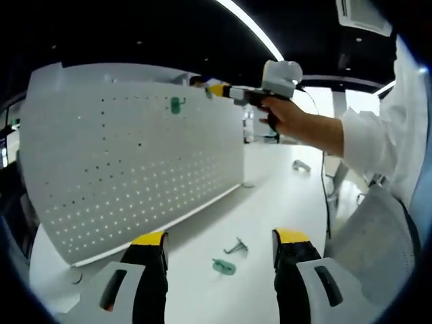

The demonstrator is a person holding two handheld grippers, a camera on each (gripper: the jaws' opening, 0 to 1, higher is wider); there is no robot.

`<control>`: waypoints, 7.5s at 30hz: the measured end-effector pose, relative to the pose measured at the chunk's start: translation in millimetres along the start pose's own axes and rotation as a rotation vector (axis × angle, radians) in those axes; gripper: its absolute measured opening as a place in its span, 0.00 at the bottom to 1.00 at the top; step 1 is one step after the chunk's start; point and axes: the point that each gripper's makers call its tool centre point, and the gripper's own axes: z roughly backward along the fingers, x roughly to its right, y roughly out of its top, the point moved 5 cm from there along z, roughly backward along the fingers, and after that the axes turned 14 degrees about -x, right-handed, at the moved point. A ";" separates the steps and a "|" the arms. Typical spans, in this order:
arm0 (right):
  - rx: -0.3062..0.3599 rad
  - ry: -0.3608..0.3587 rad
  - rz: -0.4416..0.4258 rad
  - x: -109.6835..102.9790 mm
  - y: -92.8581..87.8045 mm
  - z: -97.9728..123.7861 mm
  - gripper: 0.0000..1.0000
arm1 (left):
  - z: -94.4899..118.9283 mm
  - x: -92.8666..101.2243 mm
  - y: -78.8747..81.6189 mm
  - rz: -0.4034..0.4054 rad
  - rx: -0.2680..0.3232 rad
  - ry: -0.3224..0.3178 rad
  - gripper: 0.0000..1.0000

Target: Insert the hook assembly into the mounting plate slot until the hook locks in place.

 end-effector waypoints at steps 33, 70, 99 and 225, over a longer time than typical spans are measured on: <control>0.035 -0.077 0.017 7.9 -18.3 -46.5 0.00 | -6.6 -3.3 -7.3 0.032 -0.025 -0.019 0.63; 0.006 -0.086 -0.011 6.2 -28.3 -52.5 0.01 | -10.4 -3.6 -11.7 0.045 -0.044 -0.026 0.62; -0.095 -0.128 0.065 3.8 -27.2 -63.3 0.01 | -8.5 -4.7 -10.0 0.043 -0.032 -0.020 0.62; -0.313 0.124 0.003 -80.7 -51.6 73.8 0.31 | -2.3 23.2 8.5 -0.053 0.031 -0.099 0.62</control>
